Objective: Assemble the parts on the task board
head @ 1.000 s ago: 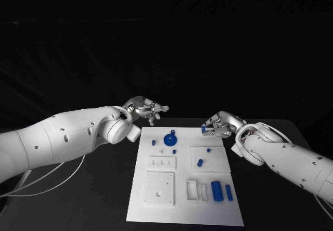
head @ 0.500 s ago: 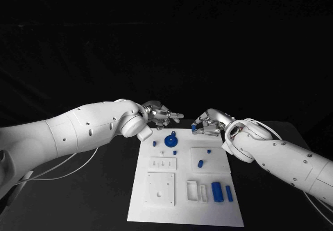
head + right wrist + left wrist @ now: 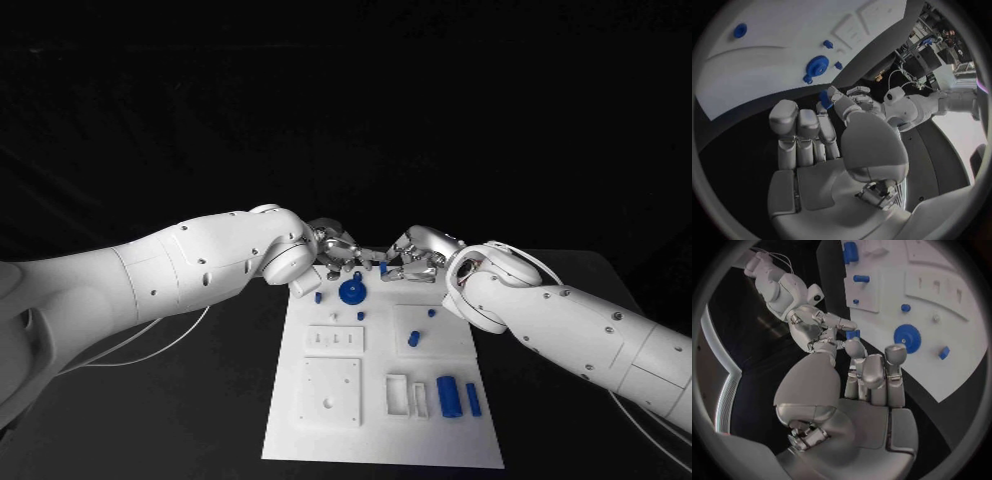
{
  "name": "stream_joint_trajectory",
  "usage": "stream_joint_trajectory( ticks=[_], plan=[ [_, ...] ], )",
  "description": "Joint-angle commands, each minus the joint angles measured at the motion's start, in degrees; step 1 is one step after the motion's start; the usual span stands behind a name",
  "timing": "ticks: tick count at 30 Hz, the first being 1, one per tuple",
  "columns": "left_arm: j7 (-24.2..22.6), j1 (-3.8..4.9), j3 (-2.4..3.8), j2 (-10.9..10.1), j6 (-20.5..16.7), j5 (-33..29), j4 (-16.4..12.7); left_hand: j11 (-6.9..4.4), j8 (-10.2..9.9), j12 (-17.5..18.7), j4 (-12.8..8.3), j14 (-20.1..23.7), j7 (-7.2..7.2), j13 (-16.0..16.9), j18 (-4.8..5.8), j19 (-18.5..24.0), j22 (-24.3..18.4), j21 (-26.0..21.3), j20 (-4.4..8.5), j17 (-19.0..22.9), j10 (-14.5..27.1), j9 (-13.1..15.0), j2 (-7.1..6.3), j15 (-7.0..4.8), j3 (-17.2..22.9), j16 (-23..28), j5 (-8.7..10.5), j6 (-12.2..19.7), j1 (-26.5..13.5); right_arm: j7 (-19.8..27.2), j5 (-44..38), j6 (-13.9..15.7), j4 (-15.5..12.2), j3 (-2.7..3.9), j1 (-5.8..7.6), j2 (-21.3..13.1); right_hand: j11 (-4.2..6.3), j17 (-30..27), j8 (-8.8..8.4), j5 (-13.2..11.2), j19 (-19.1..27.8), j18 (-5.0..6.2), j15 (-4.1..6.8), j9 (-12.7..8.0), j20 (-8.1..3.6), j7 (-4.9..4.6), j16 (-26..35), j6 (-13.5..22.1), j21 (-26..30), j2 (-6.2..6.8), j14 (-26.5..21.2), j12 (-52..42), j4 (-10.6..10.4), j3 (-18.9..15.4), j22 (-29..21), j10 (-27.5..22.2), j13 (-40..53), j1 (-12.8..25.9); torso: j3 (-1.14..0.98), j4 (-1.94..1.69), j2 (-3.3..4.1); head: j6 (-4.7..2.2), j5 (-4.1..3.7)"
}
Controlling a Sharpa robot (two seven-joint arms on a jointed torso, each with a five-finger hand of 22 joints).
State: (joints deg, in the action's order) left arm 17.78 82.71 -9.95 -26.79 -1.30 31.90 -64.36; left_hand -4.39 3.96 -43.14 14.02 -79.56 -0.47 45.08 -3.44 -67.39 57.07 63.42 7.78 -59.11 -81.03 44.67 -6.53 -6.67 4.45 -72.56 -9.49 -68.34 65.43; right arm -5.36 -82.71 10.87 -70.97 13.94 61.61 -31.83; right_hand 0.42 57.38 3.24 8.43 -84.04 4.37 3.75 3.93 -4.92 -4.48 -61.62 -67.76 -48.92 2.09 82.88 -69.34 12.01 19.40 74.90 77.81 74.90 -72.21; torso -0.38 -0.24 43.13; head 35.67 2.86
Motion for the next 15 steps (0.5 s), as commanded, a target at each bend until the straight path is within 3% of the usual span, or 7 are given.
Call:
stream_joint_trajectory(
  ticks=[1, 3, 5, 15],
  plan=[
    [2.5, 0.09, -0.04, 0.4, 0.3, 3.3, 0.2, -0.1, -0.2, -0.2, 0.8, -0.1, 0.22, 0.1, -0.39, -0.7, 2.2, -1.7, -0.02, 0.2, 0.3, 1.1, -0.79, -0.18, -0.1, 0.1, -0.37, 0.2, 0.2, -0.9, -0.9, -2.0, -0.2, -0.07, 0.09, 0.4, -0.01, 0.0, 0.37, -0.1, -3.4, -0.34, 0.48, 0.1, -0.55, 0.12, 0.4, -0.3, 0.1, -0.2, 0.0, -0.1, -0.1, 0.2, 5.2, 0.1, 3.6, 0.3, 0.07, 0.01, 0.0, 0.04, -0.05],
    [2.5, 0.08, -0.11, 0.6, 0.2, 3.6, 0.3, -0.11, -0.2, -0.3, 1.5, -0.1, 0.27, 0.1, -0.38, -0.9, 2.7, -2.0, 0.0, 0.2, 0.2, 0.9, -2.01, -0.17, -0.2, 0.1, -0.43, 0.1, -0.3, -1.0, -0.9, -2.2, -0.3, -0.12, 0.13, 0.5, -0.01, 0.0, 0.37, -0.1, -3.4, -0.34, 0.48, 0.1, -0.55, 0.12, 0.4, -0.3, 0.1, -0.2, 0.0, -0.1, -0.1, 0.2, 5.2, 0.1, 3.6, 0.3, 0.06, -0.05, -0.03, 0.06, -0.09],
    [2.4, 0.05, -0.23, 0.8, -0.1, 3.8, 0.5, -0.1, -0.2, -0.3, 2.5, -0.1, 0.24, 0.1, -0.36, -1.0, 3.1, -2.4, 0.02, 0.2, 0.2, 0.9, -3.2, -0.19, -0.1, 0.1, 3.05, 0.2, -1.6, -1.1, -1.0, -2.4, -0.4, -0.23, 0.21, 0.5, -0.01, 0.0, 0.37, -0.1, -3.4, -0.34, 0.48, 0.1, -0.55, 0.12, 0.4, -0.3, 0.1, -0.2, 0.0, -0.1, -0.1, 0.2, 5.2, 0.1, 3.6, 0.3, 0.06, -0.13, -0.02, 0.04, -0.08],
    [2.5, -0.07, -1.04, 1.9, -0.5, 3.9, 1.4, -0.06, -0.2, -0.2, 2.0, -0.1, 0.15, -0.1, -0.27, -1.9, 6.0, -4.9, 0.01, 0.5, 0.3, 0.8, -2.29, -0.17, 0.3, 0.1, 1.96, 0.4, -0.9, -1.4, -1.6, -3.0, -0.9, -0.53, 0.36, 1.0, 0.01, 0.1, 0.37, -0.1, -3.4, -0.34, 0.5, 0.1, -0.57, 0.14, 0.3, -0.3, 0.0, -0.27, 0.0, -0.1, -0.3, 0.0, 5.2, 0.2, 3.7, 0.4, -0.01, -0.03, -0.01, 0.04, 0.06]
  ],
)
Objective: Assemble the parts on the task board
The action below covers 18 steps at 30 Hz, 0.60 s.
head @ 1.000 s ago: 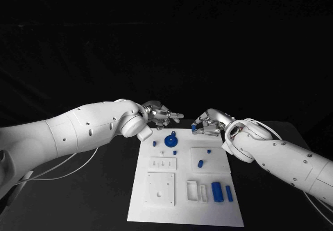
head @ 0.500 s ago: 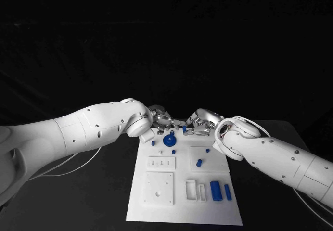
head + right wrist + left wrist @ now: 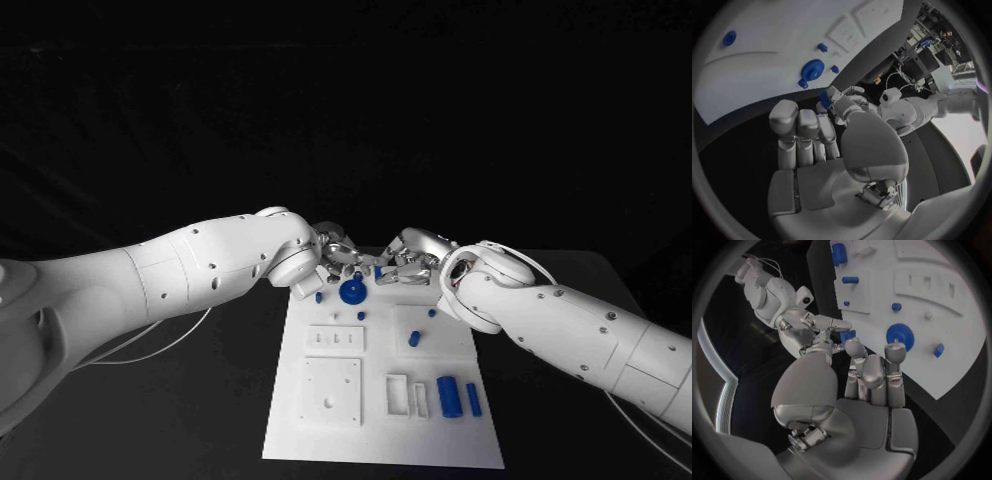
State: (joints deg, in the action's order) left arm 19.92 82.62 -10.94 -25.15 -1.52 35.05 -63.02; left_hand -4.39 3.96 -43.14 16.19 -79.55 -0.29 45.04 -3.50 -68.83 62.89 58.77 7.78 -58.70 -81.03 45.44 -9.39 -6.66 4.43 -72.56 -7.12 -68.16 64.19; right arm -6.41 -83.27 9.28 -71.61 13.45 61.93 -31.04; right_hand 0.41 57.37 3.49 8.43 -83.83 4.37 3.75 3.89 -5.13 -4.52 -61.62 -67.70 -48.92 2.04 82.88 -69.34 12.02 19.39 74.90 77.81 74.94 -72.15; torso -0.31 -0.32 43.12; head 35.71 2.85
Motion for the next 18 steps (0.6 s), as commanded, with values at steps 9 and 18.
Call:
stream_joint_trajectory(
  ticks=[9, 18],
  plan=[
    [0.7, -0.07, -0.43, 0.7, 0.5, 0.9, 0.2, 0.03, -0.2, -0.1, -1.9, 0.0, -0.1, -0.3, -0.11, -1.3, 3.3, -2.8, -0.06, 0.3, 0.4, -0.1, 1.43, -0.11, 0.1, 0.2, -1.12, 0.4, 0.7, -0.4, -1.3, -1.6, -0.4, -0.12, 0.08, 0.5, 0.01, 0.0, 0.11, -0.1, -3.6, -0.34, 0.52, 0.1, -0.38, 0.19, 0.4, -0.3, 0.0, -0.22, 0.0, -0.1, -0.4, -0.2, 5.2, 0.2, 3.6, 0.3, -0.1, -0.09, -0.01, 0.11, 0.02],
    [0.9, -0.16, -0.65, 0.9, 0.7, 1.1, 0.4, 0.07, -0.2, -0.2, -3.3, 0.1, -0.13, -0.4, -0.02, -2.2, 6.2, -5.2, -0.06, 0.4, 0.4, -0.4, 2.55, -0.11, 0.0, 0.2, -1.14, 0.4, 0.8, -0.4, -1.4, -1.9, -0.6, -0.15, 0.12, 0.7, 0.03, 0.1, 0.12, 0.0, -3.6, -0.33, 0.53, 0.1, -0.39, 0.2, 0.3, -0.3, 0.0, -0.18, 0.0, -0.1, -0.5, -0.3, 5.1, 0.1, 3.6, 0.4, -0.07, 0.04, -0.02, 0.21, 0.06]
  ],
)
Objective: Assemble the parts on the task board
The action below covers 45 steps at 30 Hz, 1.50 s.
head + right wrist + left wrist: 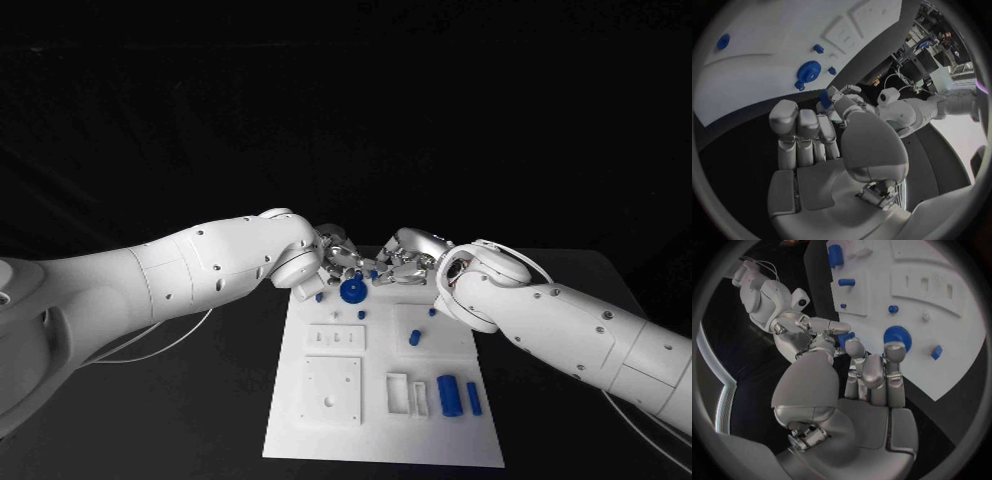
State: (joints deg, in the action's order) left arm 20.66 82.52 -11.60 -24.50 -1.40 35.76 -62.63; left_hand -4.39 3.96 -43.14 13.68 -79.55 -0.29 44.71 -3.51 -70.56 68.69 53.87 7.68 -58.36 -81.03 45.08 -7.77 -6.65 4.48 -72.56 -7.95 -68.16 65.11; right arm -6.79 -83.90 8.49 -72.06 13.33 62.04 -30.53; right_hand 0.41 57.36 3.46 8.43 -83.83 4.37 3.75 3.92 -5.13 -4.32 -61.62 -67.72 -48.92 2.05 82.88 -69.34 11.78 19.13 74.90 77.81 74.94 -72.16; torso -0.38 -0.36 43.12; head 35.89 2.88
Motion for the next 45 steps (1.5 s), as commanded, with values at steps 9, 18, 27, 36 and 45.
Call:
stream_joint_trajectory(
  ticks=[9, 18, 27, 36, 45],
  plan=[
    [-0.4, -0.28, -0.04, 0.4, 1.3, 0.3, -0.2, -0.04, -0.3, 0.0, -8.4, 0.1, 0.29, -0.2, 0.12, -0.9, 2.2, -2.0, 0.12, 0.1, 0.3, -0.4, 6.71, -0.25, -2.0, 0.2, -6.19, 0.7, 2.6, -0.1, -1.1, -1.3, -0.1, -0.06, 0.02, 0.5, 0.03, 0.1, 0.15, 0.0, -3.6, -0.33, 0.55, 0.1, -0.4, 0.01, 0.4, -0.3, 0.0, -0.19, 0.0, 0.0, -0.4, -0.1, 5.1, 0.1, 3.6, 0.4, 0.02, -0.03, 0.02, 0.14, -0.19],
    [-1.3, -0.42, -0.04, 0.0, 2.4, -1.0, -1.0, 0.03, 0.5, 0.4, -14.4, 0.4, 0.4, -0.4, 0.34, -0.6, 2.8, -3.3, 0.25, 0.4, 0.5, 2.6, 12.14, -0.31, 0.7, 0.5, -12.31, 1.1, 9.0, -0.4, -1.2, -1.8, 0.1, -0.08, 0.02, 0.7, 0.05, 0.0, 0.14, -0.5, -3.6, -0.33, 0.56, 0.1, -0.41, 0.06, 0.5, -0.3, 0.1, -0.19, 0.0, 0.1, -0.7, -0.3, 5.1, 0.0, 3.5, 0.5, 0.02, 0.01, 0.01, 0.35, -0.21],
    [-1.2, -0.48, -0.03, -0.9, 3.0, -2.7, -1.8, -0.02, -0.2, 0.2, -16.5, 0.7, 0.3, -0.3, 0.25, -1.0, 4.2, -5.3, 0.12, 1.0, 1.0, 14.3, 11.04, -0.2, 12.1, 0.7, -6.4, 2.5, 5.3, -0.5, -1.2, -2.1, 0.3, -0.1, 0.02, 0.8, 0.05, 0.0, 0.15, -1.3, -3.6, -0.34, 0.57, 0.1, -0.42, 0.08, 0.6, -0.2, 0.2, -0.19, -0.1, 0.4, -1.1, -0.5, 5.0, -0.1, 3.4, 0.4, -0.02, -0.08, 0.01, 0.51, -0.33],
    [-0.2, -0.5, -0.03, -1.3, 2.1, -3.8, -1.8, -0.14, -0.1, 0.2, -16.9, 0.5, 0.51, -0.4, 0.29, -1.5, 5.4, -6.3, 0.22, 0.9, 0.6, 15.2, 10.25, -0.31, 13.1, 0.6, -7.53, 1.9, 4.9, 0.4, -0.7, 0.4, -0.3, -0.13, 0.01, 0.2, -1.29, 0.1, 0.28, -4.0, -3.5, 0.49, -0.32, -0.2, 0.27, -2.36, 0.8, 9.5, 1.1, 2.94, -0.3, 2.0, -5.4, -6.8, 4.8, -1.8, 2.4, 1.2, -0.04, -0.05, 0.0, 0.49, -0.31],
    [3.3, -0.86, -0.02, -3.4, -0.9, -2.7, -3.7, -0.38, -0.1, 0.6, -17.6, 0.0, 0.72, -0.6, 0.4, -2.3, 6.4, -6.8, 0.44, 0.5, 0.1, 17.5, 9.39, -0.53, 14.3, 0.4, -11.08, 1.5, 3.7, 3.5, 1.4, 4.0, -4.4, -0.05, -1.03, -4.5, -2.21, 0.5, -0.47, -5.5, -3.6, 1.43, -0.92, -0.9, 0.97, -3.88, 0.9, 26.0, 2.0, 6.28, -0.5, 2.3, -13.5, -15.0, 4.7, -3.0, 1.3, -3.5, -0.07, -0.09, -0.14, 0.57, -0.32]
  ],
)
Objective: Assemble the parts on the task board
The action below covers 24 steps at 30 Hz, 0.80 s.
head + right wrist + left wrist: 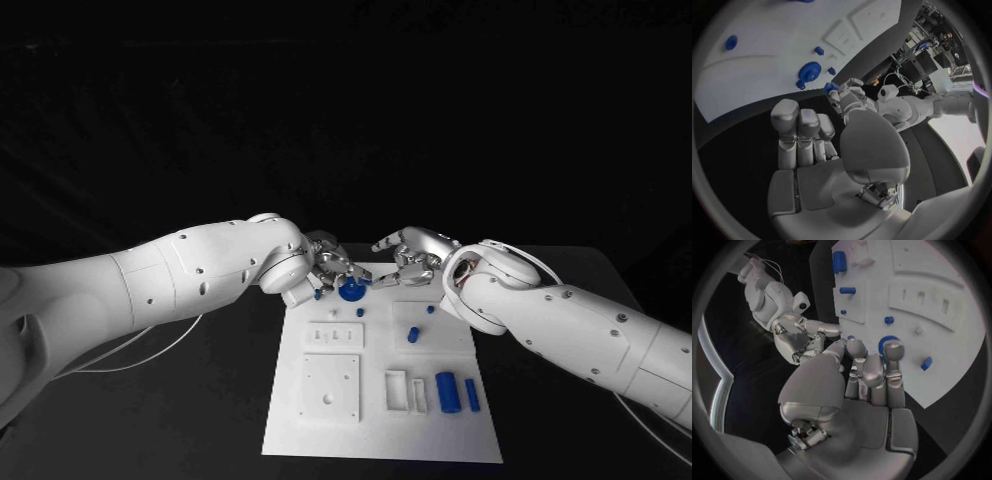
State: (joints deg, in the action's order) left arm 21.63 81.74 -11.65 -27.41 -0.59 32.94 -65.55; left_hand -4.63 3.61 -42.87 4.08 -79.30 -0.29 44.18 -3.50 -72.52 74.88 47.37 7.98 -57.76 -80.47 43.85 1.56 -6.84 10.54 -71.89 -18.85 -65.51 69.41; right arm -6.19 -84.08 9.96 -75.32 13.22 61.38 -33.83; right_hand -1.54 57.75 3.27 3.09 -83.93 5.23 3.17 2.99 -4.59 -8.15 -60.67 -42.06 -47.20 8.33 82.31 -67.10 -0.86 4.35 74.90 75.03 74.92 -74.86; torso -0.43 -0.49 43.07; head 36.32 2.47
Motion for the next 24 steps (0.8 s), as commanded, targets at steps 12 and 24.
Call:
stream_joint_trajectory(
  ticks=[12, 24],
  plan=[
    [5.6, -1.03, -0.08, -5.9, -4.0, 5.6, -6.7, -0.36, 0.2, 0.7, -8.0, -1.1, 1.06, 0.0, 0.48, -1.2, 0.9, -1.0, 0.27, -1.0, -1.7, 19.0, -0.34, -0.49, 8.3, -0.7, -0.45, -2.1, -1.2, 9.7, 10.8, 3.9, -3.8, 4.23, -2.95, -9.1, -0.18, -0.5, -0.14, 0.0, -3.4, 0.88, -0.35, 0.1, 0.57, 0.2, 1.0, -3.0, 1.2, -2.68, -0.1, 0.6, 0.2, -2.9, 4.7, -1.0, 0.4, 0.3, -0.26, 0.38, -0.59, 0.78, 0.39],
    [7.4, -2.46, -1.62, -8.9, -6.6, 11.7, -11.3, -0.83, 0.2, 1.9, -10.3, -2.7, 1.85, 0.7, 0.68, -2.7, 2.4, -1.3, 0.28, -2.6, -4.2, 21.1, -0.83, -0.62, 9.6, -0.4, -5.17, -4.7, -4.8, 10.0, 14.4, 6.3, 1.8, 7.1, -3.14, -7.8, -0.24, -1.6, -0.17, 3.7, -3.3, 1.2, -0.44, 0.1, 0.72, 0.15, 2.2, -2.5, 3.1, -3.66, -0.5, 1.8, 1.1, -5.5, 4.3, -2.1, -1.0, 0.9, -0.52, -0.14, -1.62, 2.6, 0.91]
  ],
)
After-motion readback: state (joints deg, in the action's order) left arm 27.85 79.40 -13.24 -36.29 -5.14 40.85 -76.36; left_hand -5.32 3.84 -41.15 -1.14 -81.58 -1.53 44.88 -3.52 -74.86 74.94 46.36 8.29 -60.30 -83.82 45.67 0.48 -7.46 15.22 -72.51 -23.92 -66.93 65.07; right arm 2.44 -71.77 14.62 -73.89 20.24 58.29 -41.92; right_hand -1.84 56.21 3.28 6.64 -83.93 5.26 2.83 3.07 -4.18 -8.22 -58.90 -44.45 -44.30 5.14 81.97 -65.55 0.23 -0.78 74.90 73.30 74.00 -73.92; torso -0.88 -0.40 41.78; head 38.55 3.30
